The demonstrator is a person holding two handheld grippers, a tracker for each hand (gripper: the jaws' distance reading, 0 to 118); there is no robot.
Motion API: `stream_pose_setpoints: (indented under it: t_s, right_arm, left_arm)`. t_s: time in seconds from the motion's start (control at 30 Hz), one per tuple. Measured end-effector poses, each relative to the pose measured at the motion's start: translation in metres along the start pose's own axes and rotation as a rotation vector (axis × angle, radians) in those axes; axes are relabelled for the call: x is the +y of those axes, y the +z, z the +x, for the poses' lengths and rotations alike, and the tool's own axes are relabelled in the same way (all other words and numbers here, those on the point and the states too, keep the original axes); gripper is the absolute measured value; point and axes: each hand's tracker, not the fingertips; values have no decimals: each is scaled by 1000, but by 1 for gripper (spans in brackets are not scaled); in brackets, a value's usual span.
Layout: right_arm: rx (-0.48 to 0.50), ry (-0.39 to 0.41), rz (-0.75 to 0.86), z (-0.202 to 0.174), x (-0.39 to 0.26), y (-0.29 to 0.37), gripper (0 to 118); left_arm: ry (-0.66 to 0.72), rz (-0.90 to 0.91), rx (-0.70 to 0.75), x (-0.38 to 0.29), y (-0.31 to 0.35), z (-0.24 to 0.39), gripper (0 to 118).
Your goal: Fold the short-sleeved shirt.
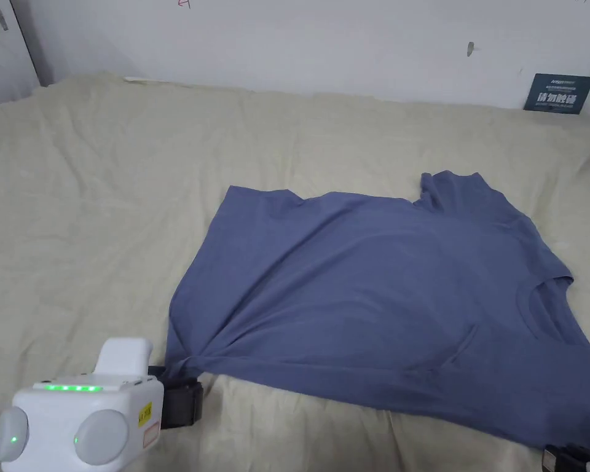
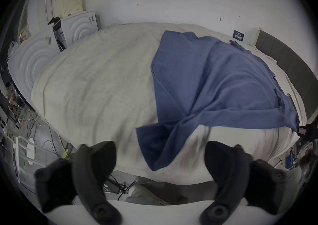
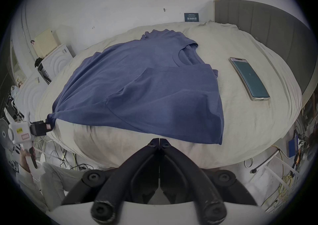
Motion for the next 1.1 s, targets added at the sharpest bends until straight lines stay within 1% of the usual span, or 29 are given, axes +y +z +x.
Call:
stream_pose_setpoints:
  t_s: [0.03,0.07,0.1,0.13,0.17,0.2,0.23,0.27,0.3,0.37,0.4,0.5,0.53,0.57,0.6,0.63,0.9,0.97,1.1]
  right_arm:
    - [-4,-7,-1,1,-1,0,0]
    - [-8,-14,-4,4,1,-1,0]
    - [-9,-23,-8,7,2,-1,0]
    - [-11,-34,-6,10,4,-1,0]
    - [-12,-38,-5,11,3,1,0]
    - [-16,-41,-5,13,4,2,0]
    - [-27,-45,-4,15,5,4,0]
    - [-32,-48,-3,17,6,5,0]
    - [-35,-49,-1,22,5,6,0]
    - [-47,-60,6,30,6,9,0]
    - [-50,-64,8,34,6,10,0]
    - [-43,-75,23,45,3,17,0]
    - [-40,-76,32,49,2,19,14]
    - [-43,-78,36,54,0,20,39]
    - [-48,-75,29,58,1,20,70]
    - [-57,-68,11,61,1,18,92]
    - [-146,-13,-15,70,0,5,92]
    - [-151,2,-16,70,2,-2,92]
    - [-142,-4,-42,70,13,-21,92]
  left_arm:
    - [-1,0,0,-2,-3,1,94]
    - [0,-15,13,-3,-8,2,74]
    - [-24,-30,44,-4,-12,4,46]
    - [-35,-21,60,-4,-13,5,25]
    - [-22,-15,17,-2,-11,5,22]
    - [-19,-19,20,-1,-10,7,17]
    - [-29,-15,16,0,-8,12,9]
    - [-61,-6,24,0,-7,16,6]
    - [-108,11,62,2,-3,18,5]
    - [-83,0,29,5,7,15,5]
    - [-32,39,-6,6,11,14,5]
    - [-10,36,2,11,15,7,5]
    - [-9,30,5,12,16,5,5]
    - [-6,26,1,12,17,4,5]
    - [-2,28,-5,11,18,4,5]
    - [-1,26,-8,11,18,5,5]
    - [12,27,1,16,19,7,5]
    - [21,23,3,16,20,6,5]
    - [23,17,2,17,19,6,5]
